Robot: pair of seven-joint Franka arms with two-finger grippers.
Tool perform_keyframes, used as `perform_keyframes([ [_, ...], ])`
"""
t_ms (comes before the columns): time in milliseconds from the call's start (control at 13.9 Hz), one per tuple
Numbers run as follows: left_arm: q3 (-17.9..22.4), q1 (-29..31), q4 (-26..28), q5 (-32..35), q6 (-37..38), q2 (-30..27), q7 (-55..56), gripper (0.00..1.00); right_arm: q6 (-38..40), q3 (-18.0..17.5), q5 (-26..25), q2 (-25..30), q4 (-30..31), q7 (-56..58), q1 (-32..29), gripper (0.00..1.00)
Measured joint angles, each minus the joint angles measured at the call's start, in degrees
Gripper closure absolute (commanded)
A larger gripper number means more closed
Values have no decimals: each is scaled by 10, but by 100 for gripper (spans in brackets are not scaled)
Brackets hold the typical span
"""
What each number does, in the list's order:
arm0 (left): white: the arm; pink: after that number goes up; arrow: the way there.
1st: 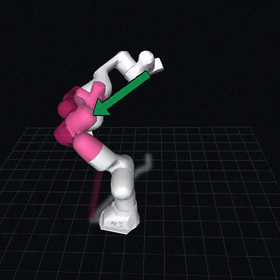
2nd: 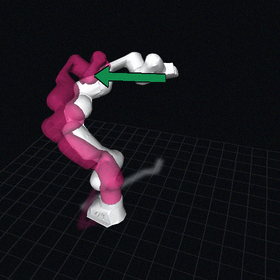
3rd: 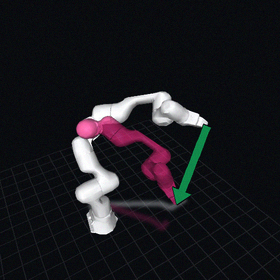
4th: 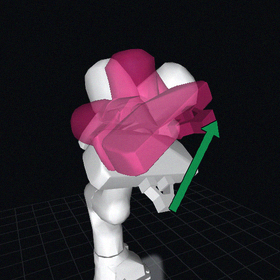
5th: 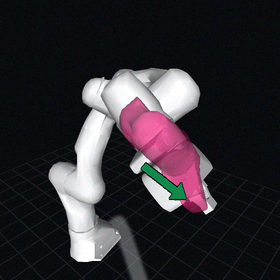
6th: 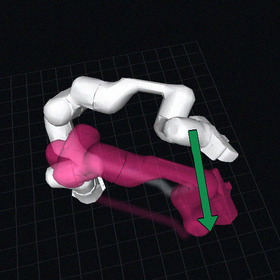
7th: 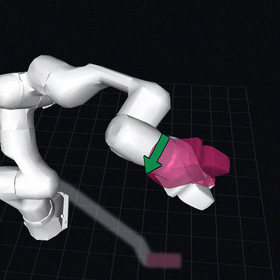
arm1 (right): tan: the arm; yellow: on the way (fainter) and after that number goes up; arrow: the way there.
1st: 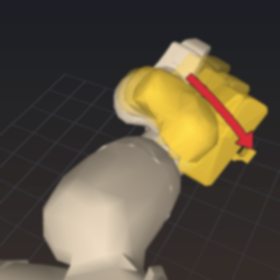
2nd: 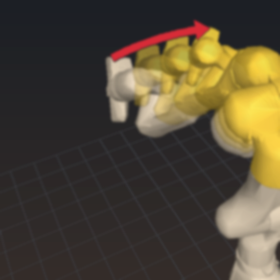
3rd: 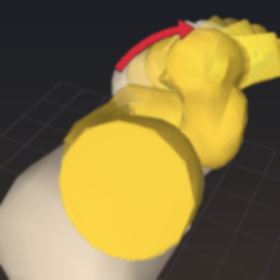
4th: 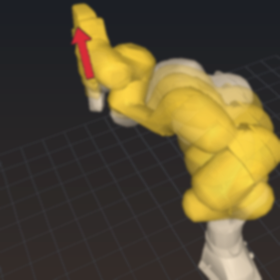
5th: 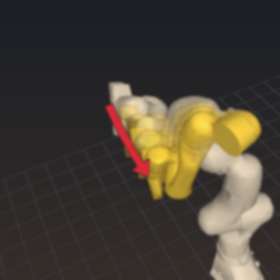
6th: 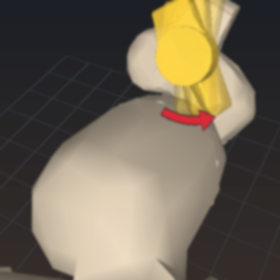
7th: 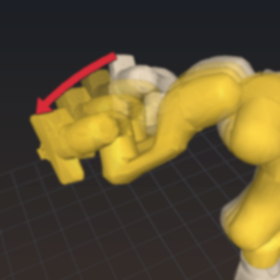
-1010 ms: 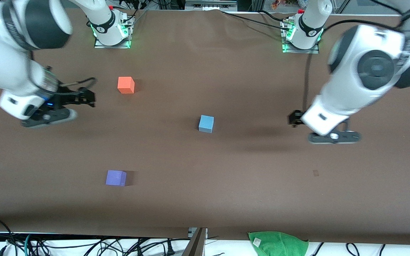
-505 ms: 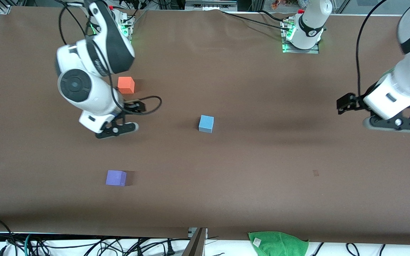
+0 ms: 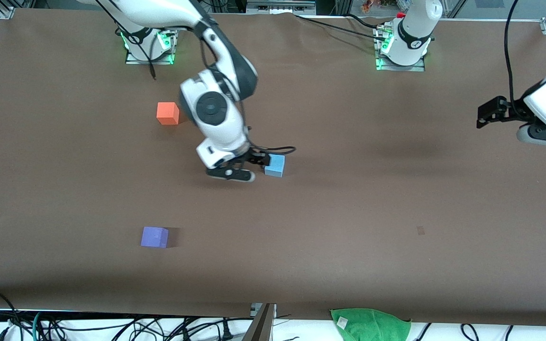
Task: Place blue block between orange and purple blocks
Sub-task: 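Grasp the light-blue cube with the right gripper while the left gripper retracts, then carry the light-blue cube with the right gripper beside the orange cube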
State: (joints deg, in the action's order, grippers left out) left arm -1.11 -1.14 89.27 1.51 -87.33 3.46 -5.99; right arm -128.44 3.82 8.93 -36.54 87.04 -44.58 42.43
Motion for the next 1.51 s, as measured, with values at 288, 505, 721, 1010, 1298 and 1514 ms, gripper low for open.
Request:
perform_keyframes([
  [288,20,-21,35,0,-40,-24,22,0,-89,0,0,-55,-3,-41,31,0],
  [505,21,-21,41,0,-50,-23,39,0,-122,0,-1,-84,-4,-53,54,1],
  [721,21,-22,42,0,-50,-23,45,0,-126,2,-4,-96,-5,-56,66,57],
  [1010,21,-22,42,0,-50,-23,45,0,-126,13,-9,-96,-11,-53,66,82],
  [1298,21,-22,42,0,-50,-23,46,0,-61,77,-21,-78,-12,69,61,82],
  [1514,21,-22,42,0,-50,-23,46,0,57,149,-21,-14,7,203,48,82],
])
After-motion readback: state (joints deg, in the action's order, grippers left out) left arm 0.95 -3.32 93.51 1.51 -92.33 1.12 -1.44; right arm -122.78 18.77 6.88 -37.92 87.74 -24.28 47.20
